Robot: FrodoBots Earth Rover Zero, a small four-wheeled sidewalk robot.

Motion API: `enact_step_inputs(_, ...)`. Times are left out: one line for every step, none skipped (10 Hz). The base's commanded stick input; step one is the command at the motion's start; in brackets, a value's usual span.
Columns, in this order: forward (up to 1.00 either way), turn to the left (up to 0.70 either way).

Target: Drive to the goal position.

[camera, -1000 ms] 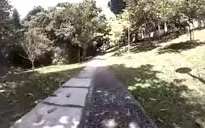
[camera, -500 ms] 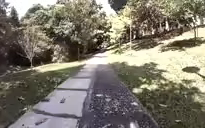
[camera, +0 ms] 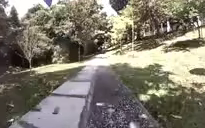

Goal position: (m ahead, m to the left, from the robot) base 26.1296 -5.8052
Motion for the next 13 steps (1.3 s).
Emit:
enact_step_inputs(0.50, 0.00)
enact_step_inputs(0.50, 0.00)
enact_step_inputs(0.50, 0.00)
enact_step_inputs(0.50, 0.00)
enact_step_inputs(0.50, 0.00)
enact_step_inputs(0.50, 0.00)
enact_step_inputs(0.50, 0.00)
enact_step_inputs(0.50, 0.00)
enact_step_inputs(0.50, 0.00)
enact_step_inputs(0.50, 0.00)
enact_step_inputs(0.50, 0.00)
enact_step_inputs(0.50, 0.00)
enact_step_inputs(0.50, 0.00)
